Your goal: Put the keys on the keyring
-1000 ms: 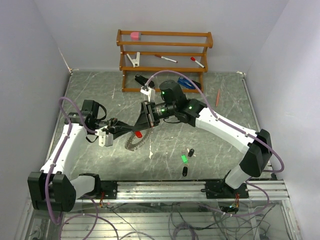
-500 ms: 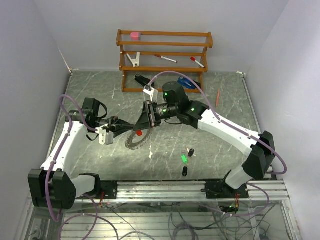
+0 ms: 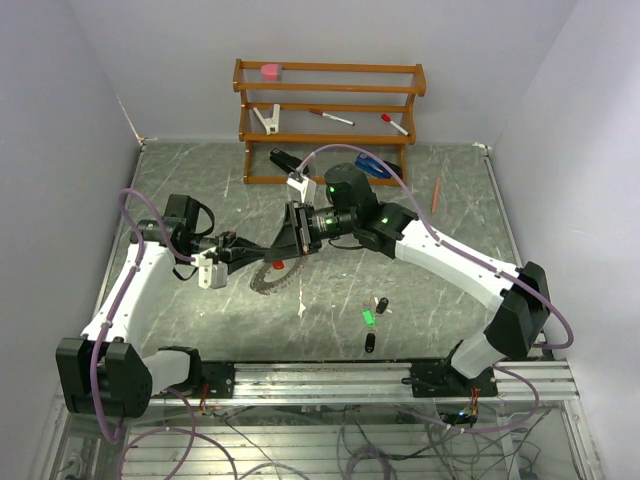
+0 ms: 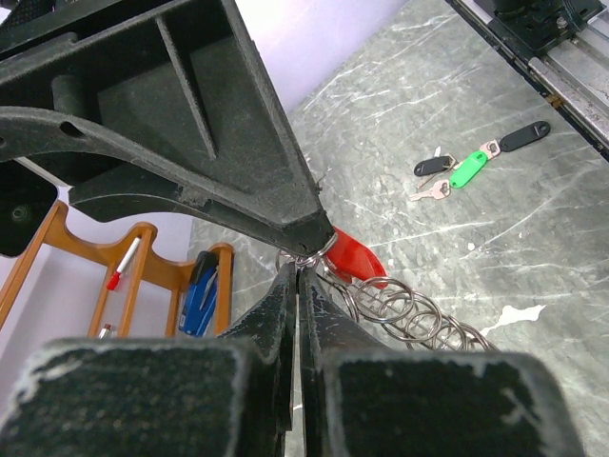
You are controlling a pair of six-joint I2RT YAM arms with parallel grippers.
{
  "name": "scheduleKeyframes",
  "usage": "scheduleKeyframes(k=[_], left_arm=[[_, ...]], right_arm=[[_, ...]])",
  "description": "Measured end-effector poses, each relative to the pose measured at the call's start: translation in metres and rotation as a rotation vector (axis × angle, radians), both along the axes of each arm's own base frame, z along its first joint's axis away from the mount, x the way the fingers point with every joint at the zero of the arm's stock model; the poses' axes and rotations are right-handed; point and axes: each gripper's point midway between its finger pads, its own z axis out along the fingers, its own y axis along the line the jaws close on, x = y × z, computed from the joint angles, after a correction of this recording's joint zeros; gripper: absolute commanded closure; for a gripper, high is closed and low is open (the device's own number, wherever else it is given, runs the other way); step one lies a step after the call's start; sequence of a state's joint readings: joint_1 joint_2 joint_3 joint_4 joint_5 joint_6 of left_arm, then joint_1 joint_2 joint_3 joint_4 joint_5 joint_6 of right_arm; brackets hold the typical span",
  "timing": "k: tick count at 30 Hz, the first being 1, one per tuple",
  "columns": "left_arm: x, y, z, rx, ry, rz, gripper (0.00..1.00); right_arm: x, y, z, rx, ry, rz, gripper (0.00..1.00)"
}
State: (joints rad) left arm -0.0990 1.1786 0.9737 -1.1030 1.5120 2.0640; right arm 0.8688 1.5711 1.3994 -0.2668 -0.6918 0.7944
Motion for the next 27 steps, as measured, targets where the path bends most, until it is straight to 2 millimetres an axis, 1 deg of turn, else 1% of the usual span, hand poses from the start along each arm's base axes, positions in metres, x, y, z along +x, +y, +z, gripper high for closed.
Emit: scheduleKeyframes(k=[4,12,17,23,25,27], left_arm=[[0.000,0.000,0.000,0.001,-0.002,0.000,0.93],[0.002,0.000,0.001,-0.001,-0.016,0.000,0.93],[0.003,0.000,0.001,-0.002,-0.023,0.000,0.93],[0.004,0.000,0.002,-0.003,-0.035,0.000,0.93],[0.004,0.000,0.002,-0.003,-0.037,0.000,0.93],[0.004,0.000,0.002,-0.003,-0.037,0.000,0.93]], right_arm=[[-0.001,0.000,0.001,0.001,0.009,-0.002,0.61],[-0.006,-0.003,0.010,0.018,0.005,0.001,0.51],[-0.009,-0.006,0.012,0.015,0.011,0.005,0.49],[-0.011,-0.009,0.010,-0.005,0.020,0.007,0.48],[-0.011,-0.011,0.011,-0.014,0.009,0.006,0.48],[-0.009,-0.012,0.019,-0.019,-0.021,0.003,0.47]])
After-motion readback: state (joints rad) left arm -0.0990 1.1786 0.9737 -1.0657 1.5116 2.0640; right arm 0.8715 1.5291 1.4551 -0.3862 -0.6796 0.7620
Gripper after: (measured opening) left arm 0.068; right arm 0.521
